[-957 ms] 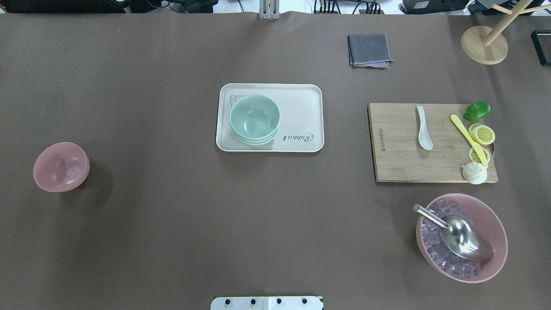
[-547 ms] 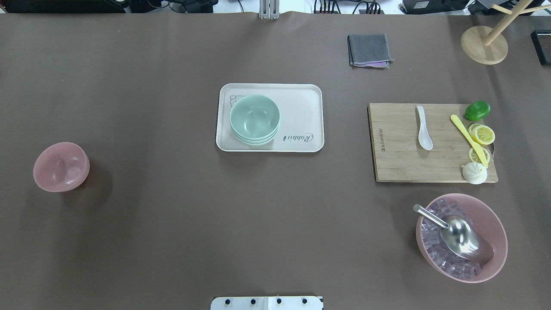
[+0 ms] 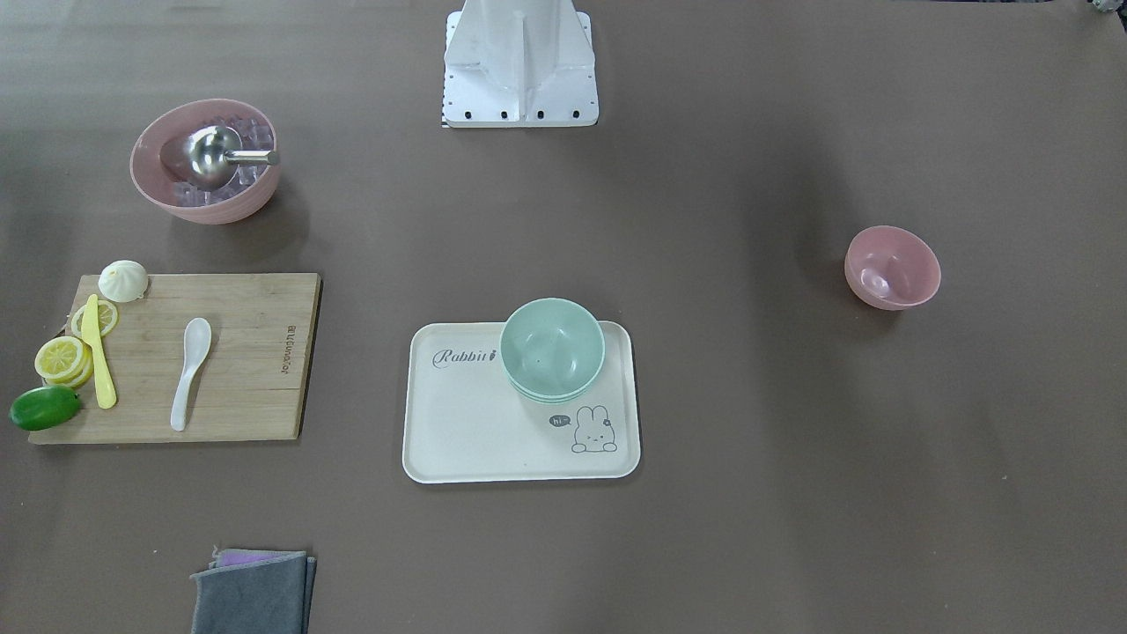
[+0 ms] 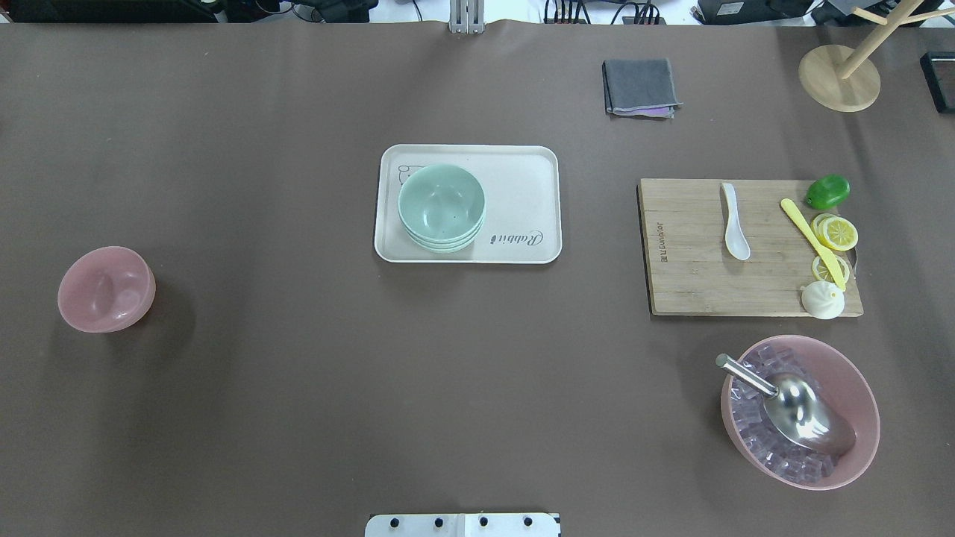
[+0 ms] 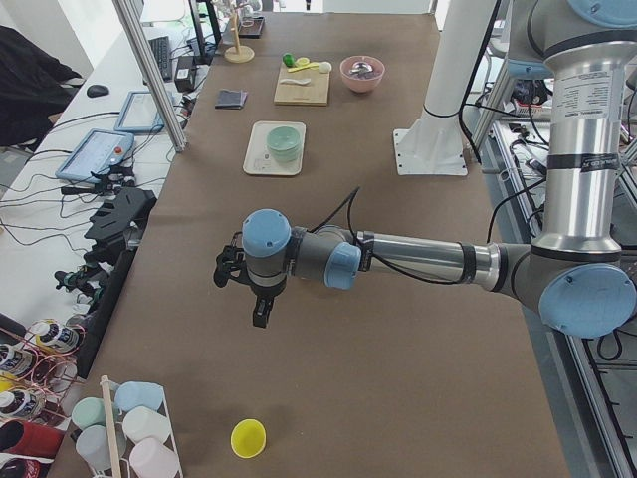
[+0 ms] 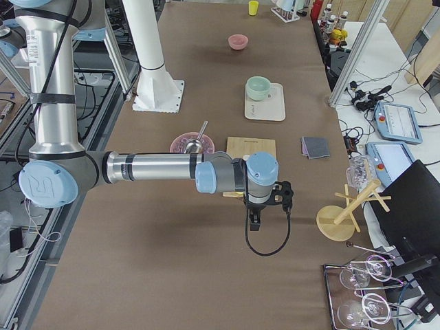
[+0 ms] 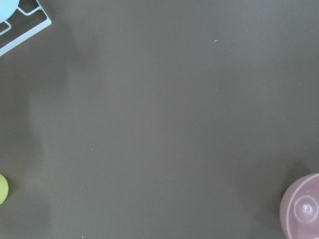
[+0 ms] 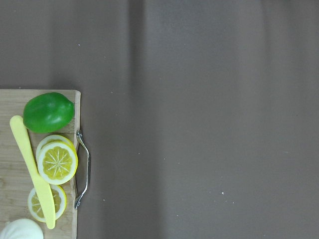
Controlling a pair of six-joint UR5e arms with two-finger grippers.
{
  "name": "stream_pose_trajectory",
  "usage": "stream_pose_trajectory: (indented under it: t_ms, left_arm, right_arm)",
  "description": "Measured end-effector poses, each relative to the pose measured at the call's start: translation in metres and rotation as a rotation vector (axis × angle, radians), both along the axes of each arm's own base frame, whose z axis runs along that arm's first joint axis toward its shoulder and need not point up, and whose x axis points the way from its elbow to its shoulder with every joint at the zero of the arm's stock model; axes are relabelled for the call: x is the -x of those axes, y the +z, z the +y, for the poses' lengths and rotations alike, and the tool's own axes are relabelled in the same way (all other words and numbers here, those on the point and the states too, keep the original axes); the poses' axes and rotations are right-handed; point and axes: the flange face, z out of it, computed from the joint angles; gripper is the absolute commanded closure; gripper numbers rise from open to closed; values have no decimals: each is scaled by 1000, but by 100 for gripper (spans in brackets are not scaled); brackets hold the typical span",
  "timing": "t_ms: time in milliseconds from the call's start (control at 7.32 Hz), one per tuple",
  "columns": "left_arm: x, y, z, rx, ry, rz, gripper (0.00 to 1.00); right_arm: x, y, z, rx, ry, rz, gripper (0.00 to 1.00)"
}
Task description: Stack pink bowl on green and place spoon
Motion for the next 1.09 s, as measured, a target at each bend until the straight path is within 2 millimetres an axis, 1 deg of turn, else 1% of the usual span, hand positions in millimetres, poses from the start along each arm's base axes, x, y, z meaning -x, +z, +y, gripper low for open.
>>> stream_pose_trajectory:
  t_ms: [137, 273, 410, 683, 820, 1093]
  left_arm:
    - [-1, -3, -5, -8, -6, 0, 1]
    - [-5, -15, -16, -5, -21, 8, 2]
    - [-19, -26, -24, 14, -29, 21, 1]
    - [-65, -40, -30, 67, -32, 48, 2]
    - [-93, -46, -29, 88, -40, 67, 2]
    - [-156, -54, -18, 143, -36, 110, 2]
  right_arm:
    - [2, -2, -2, -1, -1, -2, 0]
    - [4, -4, -4, 9, 7, -3, 0]
    - [9, -6, -7, 28, 18, 3, 0]
    - [17, -5, -9, -4, 8, 19, 0]
    - [20, -6, -10, -26, -1, 22, 0]
    - [28, 0, -13, -36, -11, 31, 0]
